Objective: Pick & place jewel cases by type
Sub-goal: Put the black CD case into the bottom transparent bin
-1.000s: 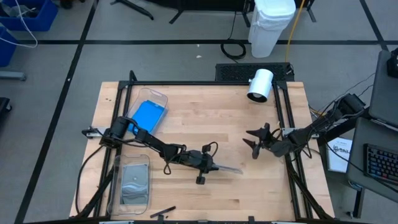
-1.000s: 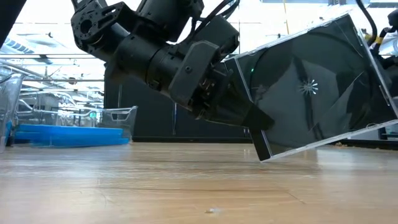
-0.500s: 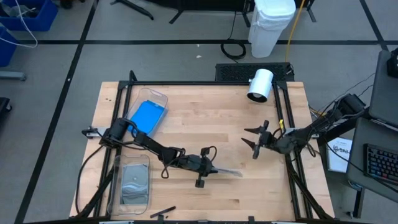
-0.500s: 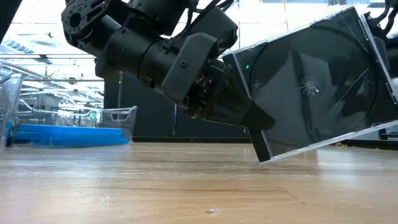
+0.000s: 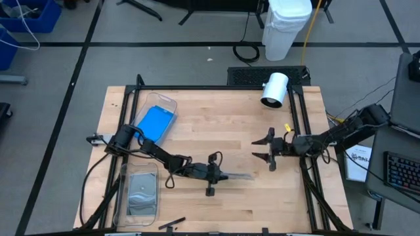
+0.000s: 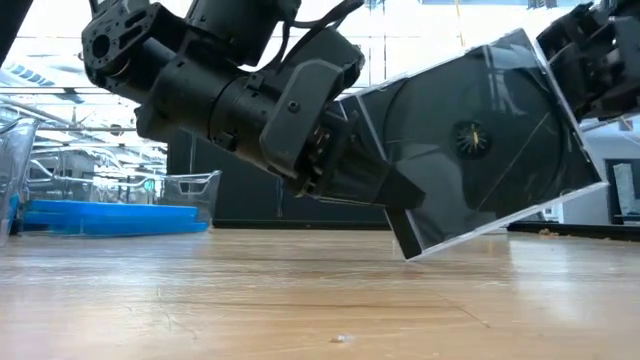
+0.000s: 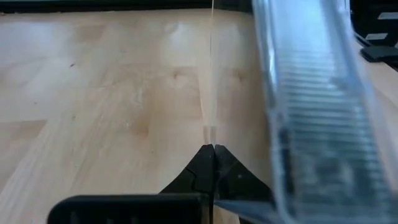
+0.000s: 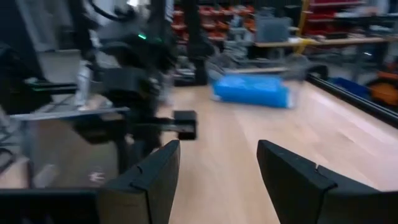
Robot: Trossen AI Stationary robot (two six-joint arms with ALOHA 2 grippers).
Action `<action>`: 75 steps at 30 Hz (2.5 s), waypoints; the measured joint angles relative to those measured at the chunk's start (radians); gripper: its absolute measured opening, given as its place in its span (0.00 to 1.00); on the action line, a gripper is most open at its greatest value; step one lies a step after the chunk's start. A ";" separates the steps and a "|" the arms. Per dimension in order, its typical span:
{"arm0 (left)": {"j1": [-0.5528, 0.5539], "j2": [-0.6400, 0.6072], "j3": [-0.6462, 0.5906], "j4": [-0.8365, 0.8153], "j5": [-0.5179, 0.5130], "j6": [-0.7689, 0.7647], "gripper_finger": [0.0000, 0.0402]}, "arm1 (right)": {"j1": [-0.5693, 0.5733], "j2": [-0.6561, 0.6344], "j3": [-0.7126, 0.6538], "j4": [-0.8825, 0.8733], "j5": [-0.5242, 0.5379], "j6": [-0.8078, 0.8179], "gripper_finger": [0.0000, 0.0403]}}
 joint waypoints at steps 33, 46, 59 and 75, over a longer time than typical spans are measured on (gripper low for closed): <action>-0.029 0.002 -0.020 0.025 -0.046 -0.035 0.08 | -0.036 -0.634 0.028 -0.588 -0.038 -0.174 0.41; -0.029 0.003 -0.020 0.019 -0.049 -0.035 0.08 | -0.035 -0.809 0.066 -0.817 -0.117 -0.125 0.41; -0.029 0.003 -0.020 0.017 -0.049 -0.036 0.08 | -0.035 -0.896 0.057 -0.842 -0.278 -0.123 0.41; -0.022 0.003 -0.020 0.019 -0.048 -0.023 0.08 | -0.035 -0.894 0.001 -0.771 -0.270 -0.108 0.41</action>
